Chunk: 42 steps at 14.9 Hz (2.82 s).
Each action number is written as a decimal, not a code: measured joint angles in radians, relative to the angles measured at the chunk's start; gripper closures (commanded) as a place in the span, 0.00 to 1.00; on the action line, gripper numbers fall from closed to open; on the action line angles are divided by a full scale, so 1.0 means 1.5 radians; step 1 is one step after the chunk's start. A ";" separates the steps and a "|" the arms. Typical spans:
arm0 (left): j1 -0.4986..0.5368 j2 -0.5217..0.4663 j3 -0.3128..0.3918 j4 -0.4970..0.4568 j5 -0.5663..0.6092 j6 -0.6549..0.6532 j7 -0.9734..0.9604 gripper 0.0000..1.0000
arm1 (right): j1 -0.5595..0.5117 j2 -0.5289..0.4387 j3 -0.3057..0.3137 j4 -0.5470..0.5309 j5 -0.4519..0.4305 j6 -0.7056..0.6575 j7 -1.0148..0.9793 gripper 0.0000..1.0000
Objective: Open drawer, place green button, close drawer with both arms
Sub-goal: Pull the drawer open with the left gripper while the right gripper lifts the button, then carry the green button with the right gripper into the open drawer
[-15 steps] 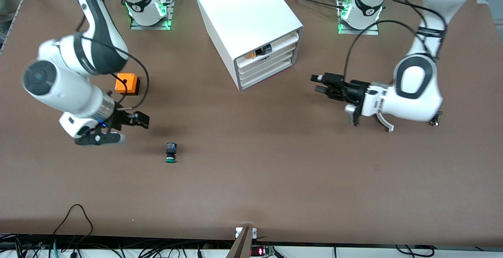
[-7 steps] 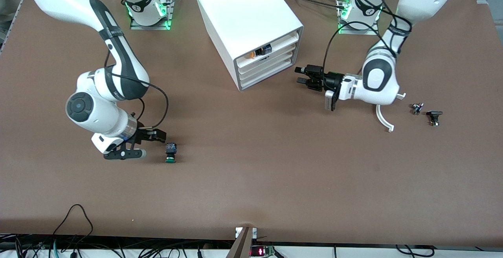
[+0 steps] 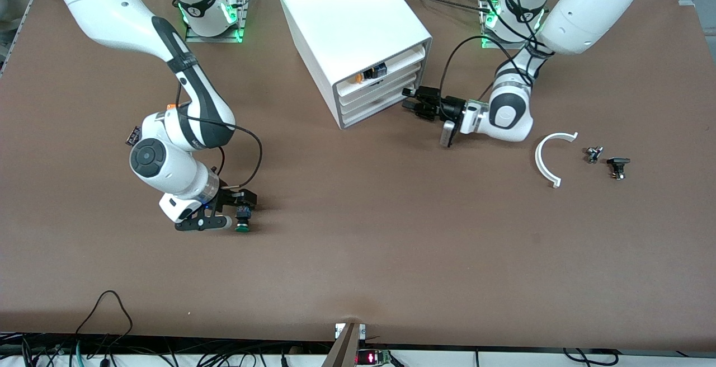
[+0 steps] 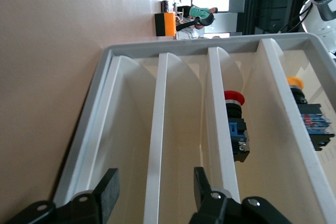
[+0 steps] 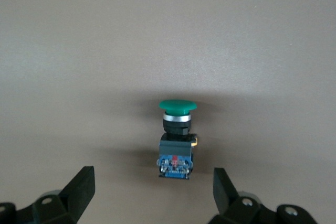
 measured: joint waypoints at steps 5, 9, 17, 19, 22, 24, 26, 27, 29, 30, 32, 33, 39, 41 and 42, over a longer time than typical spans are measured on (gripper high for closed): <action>-0.004 0.010 -0.018 -0.014 -0.002 0.000 0.008 0.49 | -0.002 0.043 -0.005 0.000 0.000 0.047 0.000 0.00; -0.017 0.010 -0.021 -0.016 -0.002 0.000 0.015 1.00 | -0.004 0.074 -0.006 0.000 0.000 0.072 0.000 0.01; -0.016 0.011 -0.010 -0.006 -0.002 0.007 0.021 1.00 | -0.002 0.081 -0.005 0.005 0.000 0.073 0.019 0.87; -0.013 0.011 -0.002 0.003 -0.002 0.007 0.014 1.00 | -0.002 0.080 -0.006 0.011 0.000 0.065 0.022 1.00; -0.013 0.010 0.020 0.032 0.014 0.006 -0.015 1.00 | -0.002 0.080 -0.005 0.017 0.000 0.054 0.040 1.00; -0.012 0.010 0.042 0.061 0.041 0.004 -0.045 1.00 | -0.002 0.080 -0.005 0.022 0.000 0.053 0.050 1.00; -0.011 0.012 0.062 0.090 0.057 0.002 -0.071 1.00 | -0.001 0.080 -0.004 0.042 0.000 0.026 0.065 1.00; -0.011 0.014 0.068 0.102 0.062 0.001 -0.081 1.00 | 0.001 0.079 -0.004 0.060 0.000 0.001 0.083 1.00; -0.011 0.022 0.075 0.124 0.068 0.000 -0.101 1.00 | 0.009 0.076 -0.003 0.109 0.000 -0.065 0.121 1.00; -0.012 0.025 0.079 0.133 0.074 -0.001 -0.107 1.00 | 0.017 0.074 -0.002 0.135 0.000 -0.098 0.141 1.00; -0.012 0.028 0.087 0.151 0.092 -0.005 -0.129 1.00 | 0.037 0.067 -0.001 0.176 0.000 -0.147 0.180 1.00; -0.012 0.028 0.090 0.159 0.101 -0.006 -0.146 1.00 | 0.050 0.059 0.000 0.185 0.000 -0.162 0.203 1.00; -0.010 0.029 0.100 0.201 0.131 0.004 -0.295 0.00 | 0.147 0.017 0.002 0.193 -0.037 -0.211 0.413 1.00; -0.011 0.025 0.100 0.226 0.152 0.004 -0.366 0.00 | 0.183 0.012 0.002 0.207 -0.042 -0.229 0.484 1.00; -0.011 0.021 0.100 0.243 0.179 0.004 -0.404 0.00 | 0.200 0.009 0.001 0.220 -0.043 -0.243 0.517 1.00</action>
